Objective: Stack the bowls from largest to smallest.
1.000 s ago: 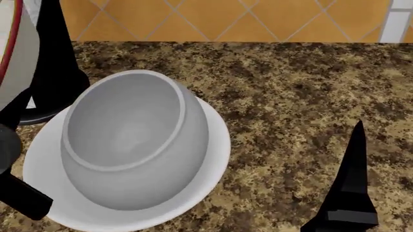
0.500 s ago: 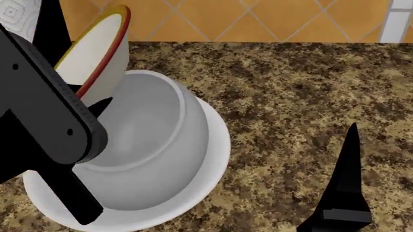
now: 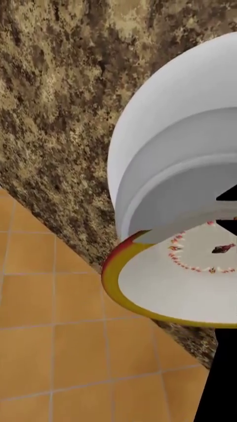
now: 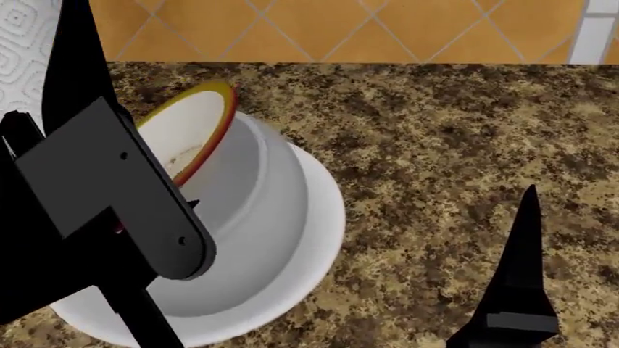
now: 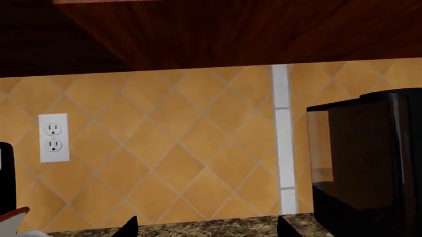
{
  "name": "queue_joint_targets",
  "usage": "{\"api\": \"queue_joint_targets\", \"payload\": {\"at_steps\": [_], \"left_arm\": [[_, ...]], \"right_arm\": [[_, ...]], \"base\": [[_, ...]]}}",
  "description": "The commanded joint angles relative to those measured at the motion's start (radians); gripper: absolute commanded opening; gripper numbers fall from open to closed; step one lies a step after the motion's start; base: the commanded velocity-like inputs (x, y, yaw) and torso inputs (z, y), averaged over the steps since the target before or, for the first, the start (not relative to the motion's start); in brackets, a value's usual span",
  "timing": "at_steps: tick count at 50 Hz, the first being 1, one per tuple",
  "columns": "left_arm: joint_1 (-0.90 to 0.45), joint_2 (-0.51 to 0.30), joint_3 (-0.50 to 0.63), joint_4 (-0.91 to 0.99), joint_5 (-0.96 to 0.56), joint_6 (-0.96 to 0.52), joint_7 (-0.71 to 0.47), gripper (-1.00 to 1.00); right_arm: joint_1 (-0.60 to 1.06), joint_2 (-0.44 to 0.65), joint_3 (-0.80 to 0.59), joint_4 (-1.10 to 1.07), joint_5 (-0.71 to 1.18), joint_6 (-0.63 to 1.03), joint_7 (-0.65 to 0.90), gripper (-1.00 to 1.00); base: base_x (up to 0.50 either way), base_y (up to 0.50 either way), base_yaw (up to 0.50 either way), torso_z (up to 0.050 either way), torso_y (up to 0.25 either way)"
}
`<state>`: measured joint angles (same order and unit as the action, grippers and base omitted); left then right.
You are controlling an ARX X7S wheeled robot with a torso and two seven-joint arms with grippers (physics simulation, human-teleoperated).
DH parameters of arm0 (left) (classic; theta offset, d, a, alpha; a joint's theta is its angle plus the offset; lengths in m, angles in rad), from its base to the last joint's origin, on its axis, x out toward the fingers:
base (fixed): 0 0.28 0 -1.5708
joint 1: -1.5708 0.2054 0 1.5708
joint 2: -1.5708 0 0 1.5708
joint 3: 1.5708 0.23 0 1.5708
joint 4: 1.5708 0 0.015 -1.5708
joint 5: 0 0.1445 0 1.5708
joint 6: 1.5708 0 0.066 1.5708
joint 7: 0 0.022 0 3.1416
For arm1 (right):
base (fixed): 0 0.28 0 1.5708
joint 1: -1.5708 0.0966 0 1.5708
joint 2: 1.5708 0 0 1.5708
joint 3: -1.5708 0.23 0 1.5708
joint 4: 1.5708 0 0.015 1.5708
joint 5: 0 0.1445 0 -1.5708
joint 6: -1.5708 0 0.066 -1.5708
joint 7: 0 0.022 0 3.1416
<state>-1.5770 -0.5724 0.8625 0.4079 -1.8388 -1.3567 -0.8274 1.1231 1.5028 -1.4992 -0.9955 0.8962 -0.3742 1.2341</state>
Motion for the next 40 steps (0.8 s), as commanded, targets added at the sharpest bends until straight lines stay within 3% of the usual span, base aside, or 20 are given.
{"api": "queue_joint_targets", "payload": {"at_steps": [1,17,18,40], "left_arm": [[0.035,0.02,0.004,0.015,0.053,0.005,0.027,-1.0],[0.02,0.047,0.029,0.027,0.028,0.017,0.005,-1.0],[0.018,0.047,0.031,0.029,0.021,0.018,-0.001,1.0],[-0.05,0.036,0.032,0.005,-0.029,0.032,-0.021,1.0]], "right_arm": [[0.002,-0.02,0.025,-0.004,-0.01,0.005,-0.023,1.0],[-0.006,-0.014,0.024,0.003,-0.015,-0.009,-0.026,1.0],[-0.006,-0.014,0.024,0.003,-0.016,-0.009,-0.026,1.0],[-0.01,-0.01,0.027,0.002,-0.018,-0.015,-0.025,1.0]], "base": [[0.0,0.0,0.0,0.0,0.0],[0.0,0.0,0.0,0.0,0.0],[0.0,0.0,0.0,0.0,0.0],[0.0,0.0,0.0,0.0,0.0]]}}
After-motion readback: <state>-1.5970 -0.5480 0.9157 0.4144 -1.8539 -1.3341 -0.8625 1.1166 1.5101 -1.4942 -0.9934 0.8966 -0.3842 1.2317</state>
